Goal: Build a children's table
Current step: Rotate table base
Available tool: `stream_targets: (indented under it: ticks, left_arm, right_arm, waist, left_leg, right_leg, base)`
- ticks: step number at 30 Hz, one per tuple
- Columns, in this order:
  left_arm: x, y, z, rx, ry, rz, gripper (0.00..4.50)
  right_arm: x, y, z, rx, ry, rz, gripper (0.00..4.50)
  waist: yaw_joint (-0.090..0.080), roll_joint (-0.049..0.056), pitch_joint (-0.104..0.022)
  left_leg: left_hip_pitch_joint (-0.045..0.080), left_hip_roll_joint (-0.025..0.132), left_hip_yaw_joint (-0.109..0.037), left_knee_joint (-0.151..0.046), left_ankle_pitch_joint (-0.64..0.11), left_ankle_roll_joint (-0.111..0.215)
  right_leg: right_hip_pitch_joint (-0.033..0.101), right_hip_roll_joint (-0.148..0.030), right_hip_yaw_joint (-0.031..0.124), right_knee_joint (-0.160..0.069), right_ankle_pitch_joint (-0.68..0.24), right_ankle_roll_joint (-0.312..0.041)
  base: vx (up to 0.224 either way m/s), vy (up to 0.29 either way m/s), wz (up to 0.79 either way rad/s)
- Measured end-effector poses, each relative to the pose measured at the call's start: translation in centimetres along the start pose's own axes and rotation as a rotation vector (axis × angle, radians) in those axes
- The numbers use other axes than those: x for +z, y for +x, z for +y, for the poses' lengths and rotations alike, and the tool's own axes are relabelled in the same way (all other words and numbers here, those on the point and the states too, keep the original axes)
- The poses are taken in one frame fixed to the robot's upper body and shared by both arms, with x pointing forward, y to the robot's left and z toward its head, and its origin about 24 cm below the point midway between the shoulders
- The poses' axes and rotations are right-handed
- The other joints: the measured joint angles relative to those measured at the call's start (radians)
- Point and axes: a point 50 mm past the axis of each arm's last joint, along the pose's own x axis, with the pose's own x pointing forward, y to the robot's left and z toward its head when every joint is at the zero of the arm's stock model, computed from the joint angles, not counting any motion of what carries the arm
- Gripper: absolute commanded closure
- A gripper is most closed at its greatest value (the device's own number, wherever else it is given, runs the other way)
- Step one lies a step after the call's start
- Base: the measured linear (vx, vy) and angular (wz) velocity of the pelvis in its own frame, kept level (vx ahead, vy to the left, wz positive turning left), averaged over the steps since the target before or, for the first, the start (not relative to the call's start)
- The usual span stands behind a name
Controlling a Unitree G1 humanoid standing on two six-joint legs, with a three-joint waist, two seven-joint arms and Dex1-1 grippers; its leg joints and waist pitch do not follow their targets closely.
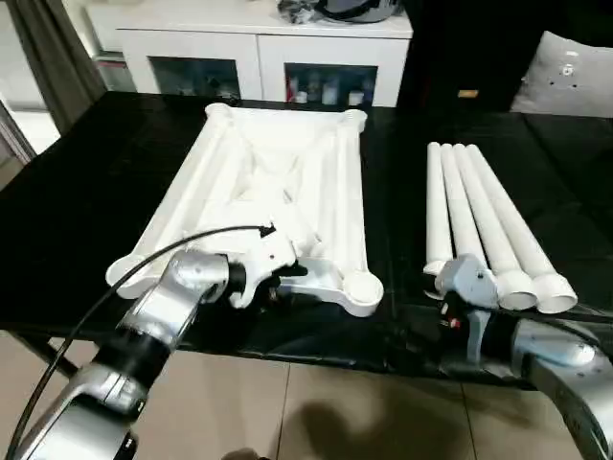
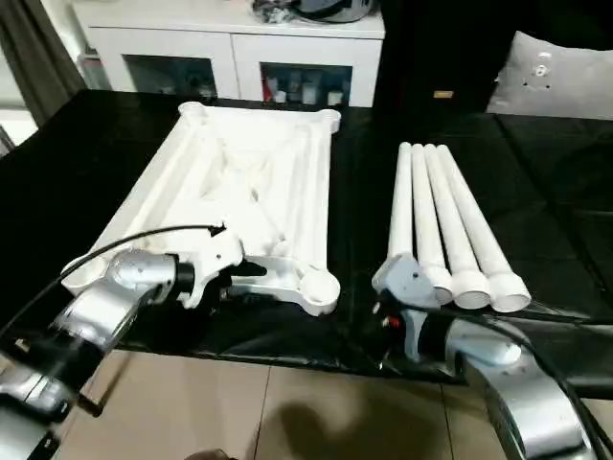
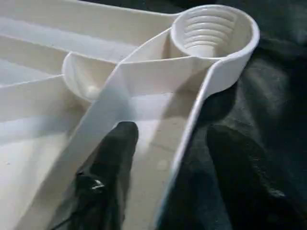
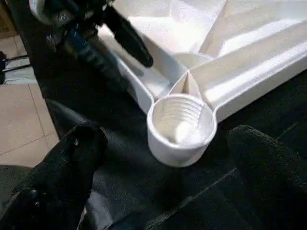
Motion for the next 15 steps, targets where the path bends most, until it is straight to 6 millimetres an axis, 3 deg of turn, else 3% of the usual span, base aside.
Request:
stream_targets:
  ticks: [2, 7, 15]
  left_arm:
    - [0.1, 0.0, 0.1, -0.009, 0.006, -0.004, 2.19]
    - [-0.4, 0.8, -0.2, -0.057, -0.011, 0.013, 2.55]
    - [-0.1, 1.2, 0.4, -0.089, 0.007, 0.027, 3.28]
  right_arm:
    - [-0.1, -0.1, 0.1, -0.001, 0.003, 0.006, 0.0]
    - [-0.1, -0.4, 0.7, 0.006, 0.0, 0.006, 0.0]
    - [-0.5, -0.8, 1.1, 0.012, 0.013, 0.021, 0.0]
  waist:
    - [0.0, 0.001, 0.0]
    - [-0.002, 0.017, 0.0]
    - [-0.006, 0.023, -0.001]
  left_leg:
    - [0.0, 0.0, 0.001, 0.0, 0.0, 0.0]
    - [-0.001, 0.0, 0.001, 0.0, 0.0, 0.001]
    - [-0.001, 0.0, 0.001, 0.0, 0.0, 0.001]
  right_leg:
    - [0.0, 0.0, 0.0, 0.0, 0.0, 0.0]
    - [0.0, 0.0, 0.0, -0.001, 0.0, 0.001]
    - [0.0, 0.0, 0.0, -0.001, 0.0, 0.001]
  base:
    - [0.0, 0.0, 0.0]
    - [0.0, 0.0, 0.0]
    - [0.0, 0.0, 0.0]
